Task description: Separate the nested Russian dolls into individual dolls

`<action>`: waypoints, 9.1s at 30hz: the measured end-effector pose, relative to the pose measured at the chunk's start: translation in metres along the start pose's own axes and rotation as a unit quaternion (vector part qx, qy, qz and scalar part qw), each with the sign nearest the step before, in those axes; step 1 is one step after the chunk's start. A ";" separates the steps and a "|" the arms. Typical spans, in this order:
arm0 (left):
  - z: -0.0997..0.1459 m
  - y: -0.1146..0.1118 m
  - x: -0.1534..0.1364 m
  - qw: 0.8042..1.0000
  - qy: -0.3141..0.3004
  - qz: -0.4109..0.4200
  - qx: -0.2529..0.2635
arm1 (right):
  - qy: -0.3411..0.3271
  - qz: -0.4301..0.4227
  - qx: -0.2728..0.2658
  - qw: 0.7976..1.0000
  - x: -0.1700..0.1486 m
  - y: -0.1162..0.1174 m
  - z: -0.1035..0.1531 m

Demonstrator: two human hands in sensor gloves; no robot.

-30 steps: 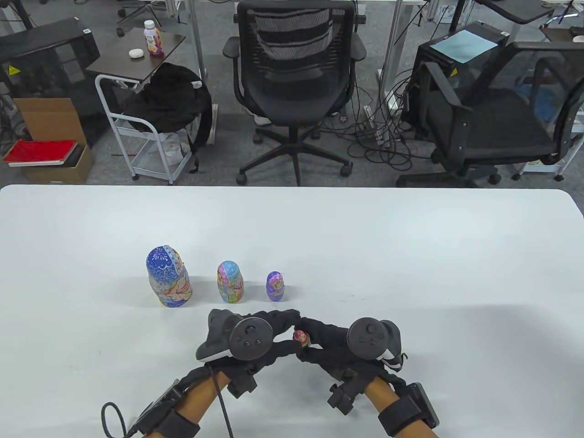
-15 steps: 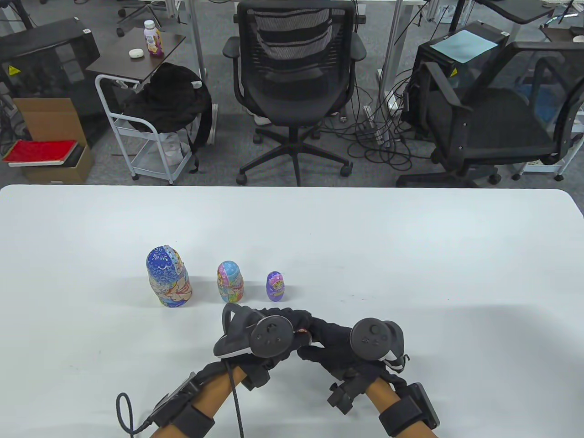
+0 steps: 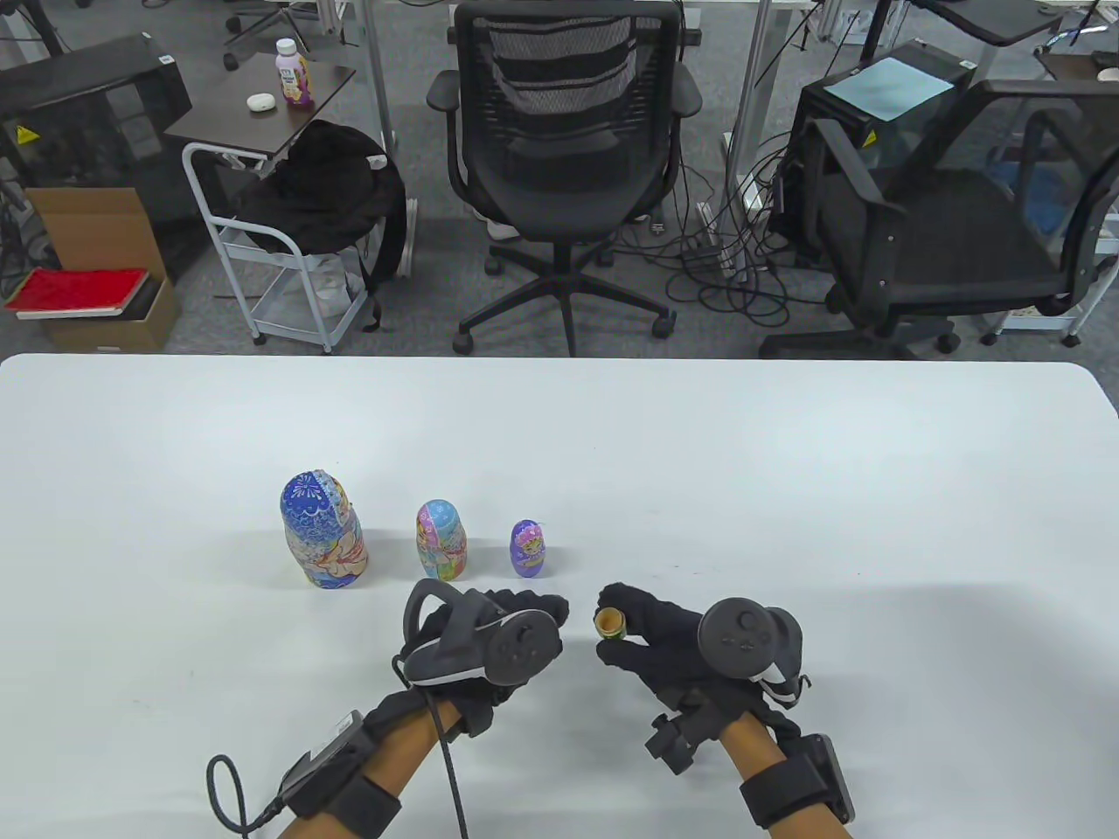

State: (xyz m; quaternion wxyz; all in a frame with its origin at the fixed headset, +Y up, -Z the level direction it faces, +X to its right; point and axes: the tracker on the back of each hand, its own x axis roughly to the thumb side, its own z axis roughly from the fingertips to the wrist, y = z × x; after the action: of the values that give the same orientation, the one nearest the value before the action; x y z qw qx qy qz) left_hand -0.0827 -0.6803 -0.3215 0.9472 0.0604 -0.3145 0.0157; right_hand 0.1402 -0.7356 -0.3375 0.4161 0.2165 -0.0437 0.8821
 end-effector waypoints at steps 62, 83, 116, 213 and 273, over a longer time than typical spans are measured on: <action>0.035 -0.019 -0.048 0.998 0.069 0.006 0.008 | -0.022 0.020 0.029 0.999 0.004 0.009 -0.001; -0.006 0.040 0.015 0.995 -0.011 0.073 0.071 | -0.041 0.003 0.030 0.999 0.016 0.017 0.002; -0.074 0.028 0.001 0.999 0.026 0.043 0.004 | 0.070 0.012 -0.030 0.997 -0.019 -0.040 0.003; -0.015 0.022 0.023 0.989 -0.050 0.131 0.037 | -0.021 -0.098 0.118 0.988 0.007 0.017 -0.003; -0.007 0.004 0.017 0.994 -0.009 0.090 0.066 | -0.012 -0.098 0.094 0.991 -0.003 0.014 -0.002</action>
State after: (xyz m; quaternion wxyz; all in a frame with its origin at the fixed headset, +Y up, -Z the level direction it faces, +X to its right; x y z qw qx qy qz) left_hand -0.0652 -0.6759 -0.3166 0.9330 0.0942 -0.3257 0.1208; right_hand 0.1305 -0.7465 -0.3389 0.4776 0.2682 0.0559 0.8348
